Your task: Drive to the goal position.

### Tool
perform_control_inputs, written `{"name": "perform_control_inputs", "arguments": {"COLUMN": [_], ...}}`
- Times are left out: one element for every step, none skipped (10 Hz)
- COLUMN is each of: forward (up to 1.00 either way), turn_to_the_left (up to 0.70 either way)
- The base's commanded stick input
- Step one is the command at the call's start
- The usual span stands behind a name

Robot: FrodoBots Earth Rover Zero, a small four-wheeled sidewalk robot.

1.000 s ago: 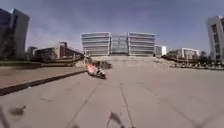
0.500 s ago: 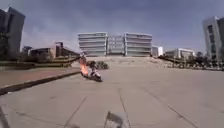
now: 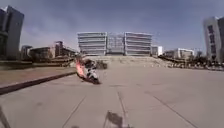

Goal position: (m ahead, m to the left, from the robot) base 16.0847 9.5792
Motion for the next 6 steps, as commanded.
{"name": "perform_control_inputs", "arguments": {"forward": [1.0, 1.0, 1.0, 1.0, 1.0, 1.0], "turn_to_the_left": [-0.4, -0.21, -0.03, 0.0, 0.0, 0.0]}}
